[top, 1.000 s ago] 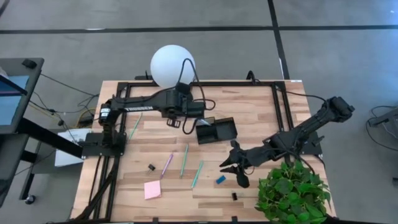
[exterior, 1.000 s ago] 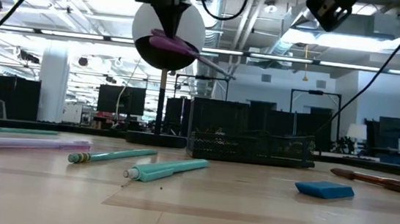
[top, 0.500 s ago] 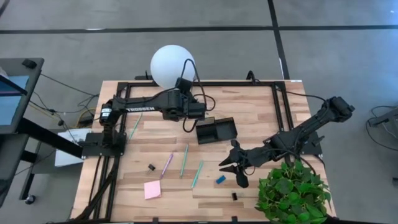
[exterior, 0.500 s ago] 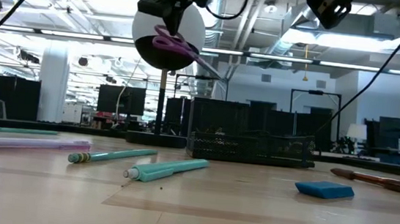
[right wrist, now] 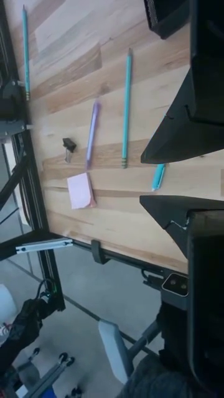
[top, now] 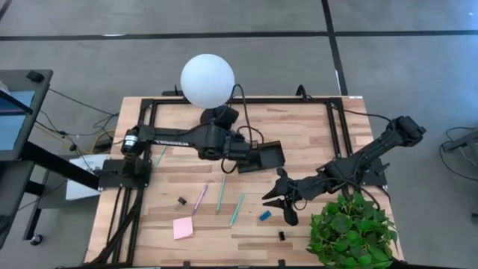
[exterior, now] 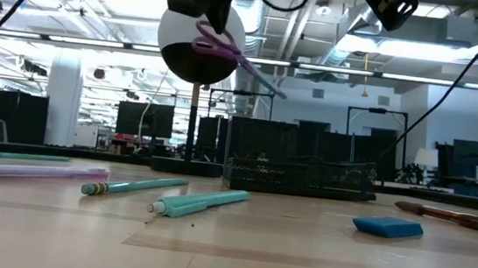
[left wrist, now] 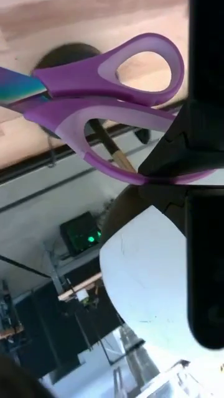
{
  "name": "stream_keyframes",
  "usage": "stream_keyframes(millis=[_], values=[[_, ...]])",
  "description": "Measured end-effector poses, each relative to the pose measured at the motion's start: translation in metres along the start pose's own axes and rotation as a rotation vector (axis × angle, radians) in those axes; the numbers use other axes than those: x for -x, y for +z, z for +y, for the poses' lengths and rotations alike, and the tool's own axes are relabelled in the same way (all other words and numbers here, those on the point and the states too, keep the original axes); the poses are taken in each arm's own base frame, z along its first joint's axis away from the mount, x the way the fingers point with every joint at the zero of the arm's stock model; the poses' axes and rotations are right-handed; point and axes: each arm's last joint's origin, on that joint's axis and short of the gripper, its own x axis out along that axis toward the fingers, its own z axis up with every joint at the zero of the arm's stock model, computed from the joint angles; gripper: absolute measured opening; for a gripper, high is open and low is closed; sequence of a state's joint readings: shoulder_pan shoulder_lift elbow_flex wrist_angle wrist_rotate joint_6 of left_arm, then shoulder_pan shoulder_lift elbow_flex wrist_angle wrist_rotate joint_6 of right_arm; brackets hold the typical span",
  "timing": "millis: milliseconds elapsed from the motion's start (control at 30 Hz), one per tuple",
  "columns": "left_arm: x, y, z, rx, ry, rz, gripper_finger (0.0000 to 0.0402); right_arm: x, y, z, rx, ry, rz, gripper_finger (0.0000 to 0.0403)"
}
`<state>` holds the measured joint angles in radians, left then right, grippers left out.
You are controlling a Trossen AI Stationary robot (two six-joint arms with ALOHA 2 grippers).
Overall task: Pick and place office supplies into organizer
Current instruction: Put the purple scissors into the black desk organizer
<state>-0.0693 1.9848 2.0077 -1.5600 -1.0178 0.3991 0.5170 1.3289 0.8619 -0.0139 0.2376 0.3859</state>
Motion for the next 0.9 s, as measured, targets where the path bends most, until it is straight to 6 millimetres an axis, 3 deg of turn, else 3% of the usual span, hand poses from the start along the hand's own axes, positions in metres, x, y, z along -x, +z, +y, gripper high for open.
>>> stream_keyframes(millis=[67, 200, 367, 500, 900], values=[[-0.008, 0.011, -0.008, -0.028, -0.014, 0.024, 0.0000, 0.000, 0.000, 0.001, 0.001, 0.003, -0.001, 0.0088], [-0.012, 0.031, -0.022, -0.096, 0.170, 0.103, 0.0000, 0.000, 0.000, 0.002, 0.002, 0.009, -0.006, 0.0088], [-0.011, 0.037, -0.029, -0.099, 0.145, 0.089, 0.0000, 0.001, -0.001, 0.002, 0.004, 0.009, 0.000, 0.0088], [-0.004, 0.037, -0.029, -0.093, 0.237, 0.099, 0.0000, 0.001, -0.002, 0.003, 0.009, 0.009, 0.010, 0.0088], [-0.010, 0.049, -0.038, -0.148, 0.285, 0.129, 0.0000, 0.001, -0.003, 0.003, 0.013, 0.004, 0.022, 0.0088]])
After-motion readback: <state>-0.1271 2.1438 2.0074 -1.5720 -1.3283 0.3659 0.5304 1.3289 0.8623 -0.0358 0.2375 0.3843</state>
